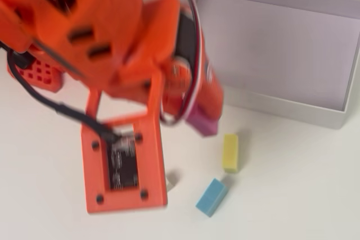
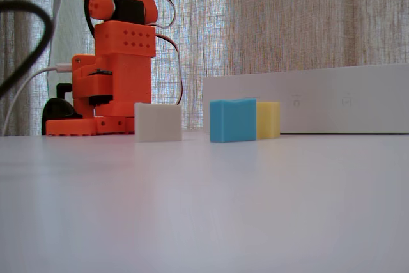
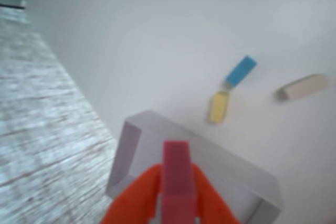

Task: Grasp the pink cuboid and put it in the bin.

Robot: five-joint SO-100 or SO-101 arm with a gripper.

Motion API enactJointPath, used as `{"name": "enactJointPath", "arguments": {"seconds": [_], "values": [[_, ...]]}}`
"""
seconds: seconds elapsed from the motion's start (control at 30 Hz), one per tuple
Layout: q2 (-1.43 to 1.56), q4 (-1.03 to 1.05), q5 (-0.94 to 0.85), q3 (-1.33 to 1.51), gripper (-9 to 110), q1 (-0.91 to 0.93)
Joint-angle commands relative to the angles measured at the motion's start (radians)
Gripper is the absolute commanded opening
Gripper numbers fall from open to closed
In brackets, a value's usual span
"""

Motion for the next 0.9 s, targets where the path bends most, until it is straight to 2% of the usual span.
{"name": "enactJointPath", "arguments": {"seconds": [0.0, 0.17, 0.4, 0.53, 0.63, 0.87], "values": [[0.032, 0.043, -0.003, -0.132, -8, -0.123], [0.02, -0.017, -0.003, -0.051, -8, -0.302], [-0.015, -0.209, -0.009, 0.33, -8, -0.393], [-0.009, -0.279, -0.008, 0.538, 5, -0.411], [0.006, -0.353, -0.009, 0.629, 24, -0.411], [0.035, -0.552, -0.008, 0.689, 24, -0.425]]}}
